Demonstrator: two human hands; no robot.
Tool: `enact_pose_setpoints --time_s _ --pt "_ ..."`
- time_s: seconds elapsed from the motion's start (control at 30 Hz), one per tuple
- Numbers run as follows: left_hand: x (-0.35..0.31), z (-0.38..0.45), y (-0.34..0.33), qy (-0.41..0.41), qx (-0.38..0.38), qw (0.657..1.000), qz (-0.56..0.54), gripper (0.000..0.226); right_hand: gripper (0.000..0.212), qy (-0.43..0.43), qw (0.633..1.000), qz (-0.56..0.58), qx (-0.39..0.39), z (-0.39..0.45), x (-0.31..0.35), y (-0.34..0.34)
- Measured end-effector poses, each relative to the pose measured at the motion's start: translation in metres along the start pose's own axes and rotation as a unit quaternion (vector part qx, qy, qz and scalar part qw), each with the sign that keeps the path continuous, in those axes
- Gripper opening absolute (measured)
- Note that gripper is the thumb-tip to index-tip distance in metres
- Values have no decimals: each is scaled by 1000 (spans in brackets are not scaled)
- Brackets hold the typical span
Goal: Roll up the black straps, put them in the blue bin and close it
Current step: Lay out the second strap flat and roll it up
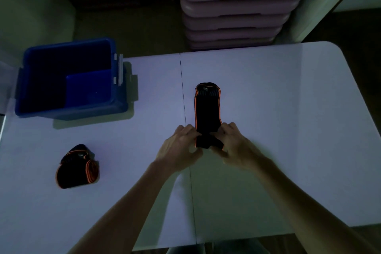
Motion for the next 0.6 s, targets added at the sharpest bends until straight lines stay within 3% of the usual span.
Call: enact_pose_setpoints --time_s 0.23,0.4,0.5,0.6 --pt "-8 30 13 156 47 986 -24 32 33 -3 993 -3 -115 14 -2 4" --pt "-5 42 18 204 31 978 -13 31 60 17 996 -58 -69 22 -5 5" --pt "1 45 17 175 -22 984 -27 28 59 13 995 -69 -67 31 -8 8" --pt "7 45 17 80 -46 995 -39 34 52 7 997 -50 -56 40 -12 10"
Point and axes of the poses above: each hand's wrist, its own z-axis towards the middle knuckle, its own y-axis out of the back of the hand, x = y × z, the point moved 1 cm from there along z, towards the middle knuckle, and after that the axes turned 1 degree about x, right-handed, at the moved point
